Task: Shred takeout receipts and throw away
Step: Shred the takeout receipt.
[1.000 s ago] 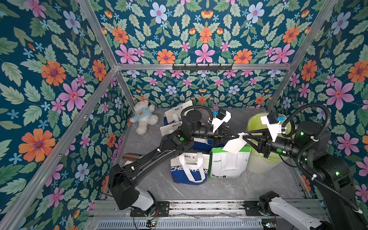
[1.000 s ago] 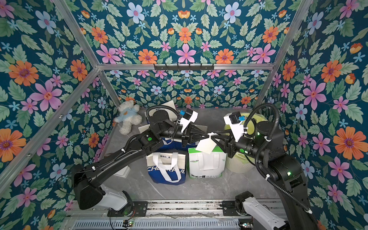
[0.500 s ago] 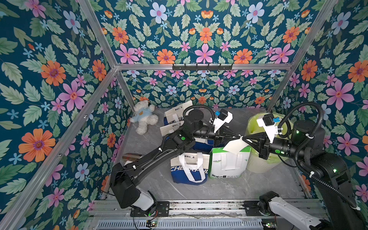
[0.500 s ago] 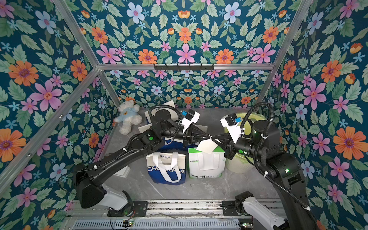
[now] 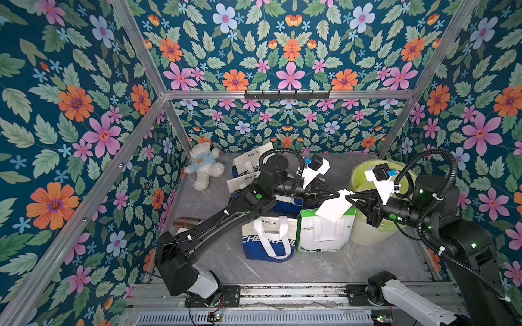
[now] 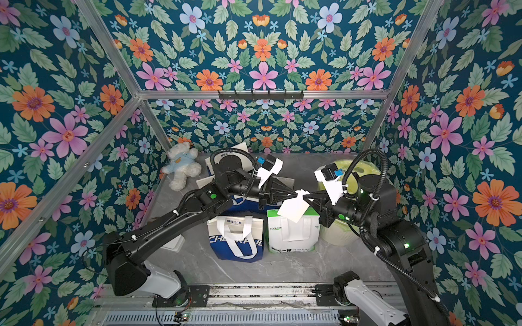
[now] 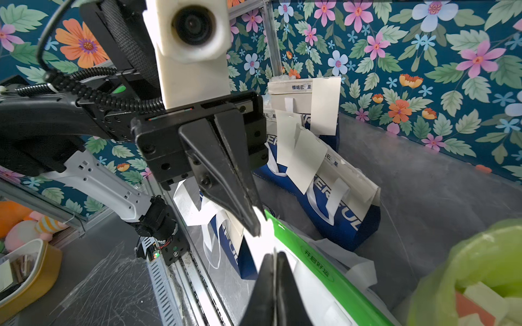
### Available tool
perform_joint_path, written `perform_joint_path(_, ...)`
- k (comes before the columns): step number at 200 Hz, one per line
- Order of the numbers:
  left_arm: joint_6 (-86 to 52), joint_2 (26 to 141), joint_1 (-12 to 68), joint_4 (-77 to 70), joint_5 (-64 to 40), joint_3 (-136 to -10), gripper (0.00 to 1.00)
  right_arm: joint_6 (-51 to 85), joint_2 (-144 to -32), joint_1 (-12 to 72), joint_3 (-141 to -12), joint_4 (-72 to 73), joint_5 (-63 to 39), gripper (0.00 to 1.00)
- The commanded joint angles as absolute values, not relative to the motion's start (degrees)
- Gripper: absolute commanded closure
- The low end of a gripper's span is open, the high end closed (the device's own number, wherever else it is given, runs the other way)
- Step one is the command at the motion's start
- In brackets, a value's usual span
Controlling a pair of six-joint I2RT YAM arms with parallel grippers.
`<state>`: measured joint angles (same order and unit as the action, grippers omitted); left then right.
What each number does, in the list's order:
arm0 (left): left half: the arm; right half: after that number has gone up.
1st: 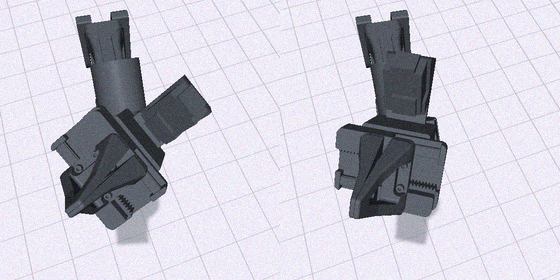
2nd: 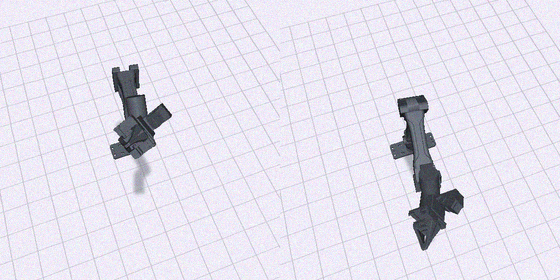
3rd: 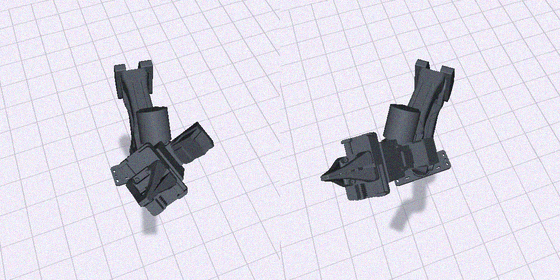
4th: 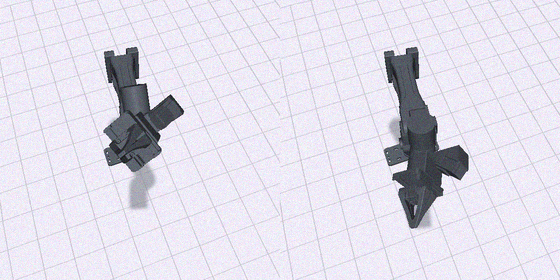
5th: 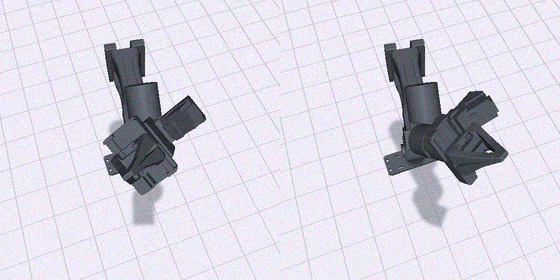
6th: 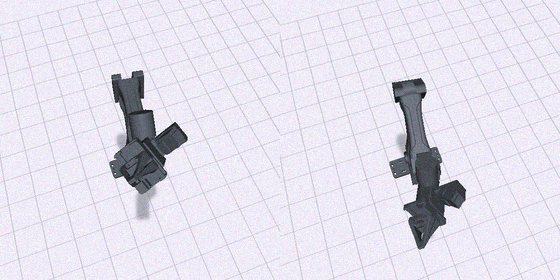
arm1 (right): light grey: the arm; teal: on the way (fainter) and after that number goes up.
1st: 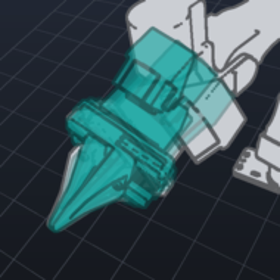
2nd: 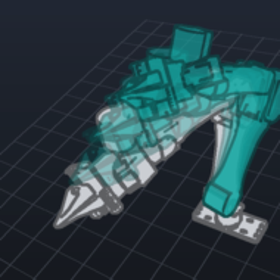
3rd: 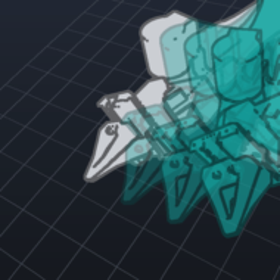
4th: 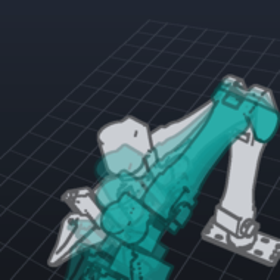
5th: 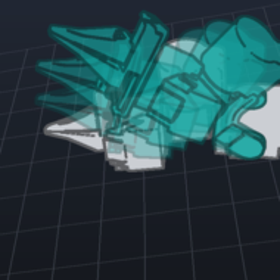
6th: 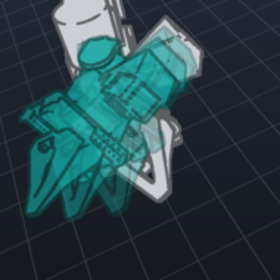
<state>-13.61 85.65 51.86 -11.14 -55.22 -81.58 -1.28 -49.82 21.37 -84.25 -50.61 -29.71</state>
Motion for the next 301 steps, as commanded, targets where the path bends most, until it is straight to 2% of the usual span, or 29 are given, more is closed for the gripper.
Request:
perform_joint_path(1,-13.92,85.74,52.08,-12.51,-56.07,-81.82,1.0,-1.72,-49.57,21.41,-84.24,-48.8,-28.31,0.93)
perform_joint_path(46,-14.05,86.07,52.35,-12.12,-56.55,-81.78,1.0,-1.57,-49.37,21.4,-83.94,-48.16,-28.03,0.85)
perform_joint_path(109,-14.15,86.36,52.43,-11.79,-56.68,-81.82,1.0,-0.89,-50.11,21.41,-83.77,-47.83,-29.96,0.85)
perform_joint_path(129,-14.12,86.4,52.47,-11.77,-56.78,-81.86,1.0,-0.87,-49.97,21.35,-83.41,-47.73,-30.09,0.88)
perform_joint_path(145,-14.09,86.43,52.51,-11.73,-56.72,-81.8,1.0,-0.83,-49.97,21.44,-83.41,-47.9,-30.3,1.0)
perform_joint_path(160,-14.1,86.57,52.56,-11.79,-57.01,-81.83,1.0,-0.31,-49.88,21.45,-83.19,-47.94,-29.99,1.0)
perform_joint_path(169,-14.09,86.49,52.61,-12.23,-57.06,-81.67,0.8,-0.26,-49.73,21.44,-82.88,-47.74,-30.01,1.0)
perform_joint_path(177,-14.4,86.31,52.56,-12.88,-56.82,-81.27,0.66,-0.1,-49.21,21.45,-82.22,-47.23,-29.67,1.0)
perform_joint_path(184,-14.91,85.98,52.57,-14.38,-56.54,-80.6,0.59,-0.01,-48.69,21.44,-81.52,-46.66,-29.34,1.0)
perform_joint_path(192,-15.82,85.38,52.57,-16.95,-55.97,-79.34,0.56,0.08,-47.95,21.44,-80.69,-45.81,-28.8,1.0)
perform_joint_path(212,-18.54,84.31,52.56,-23.29,-54.23,-76.56,0.58,0.18,-46.09,21.44,-78.95,-44.02,-27.57,1.0)
perform_joint_path(262,-24.12,85.28,53.48,-32.71,-49.31,-73.8,0.72,1.61,-44.54,21.43,-77.36,-41.36,-26.16,1.0)
perform_joint_path(301,-25.29,86.2,54.34,-35.17,-48.27,-73.48,0.73,2.31,-43.68,21.44,-76.42,-39.99,-25.14,1.0)
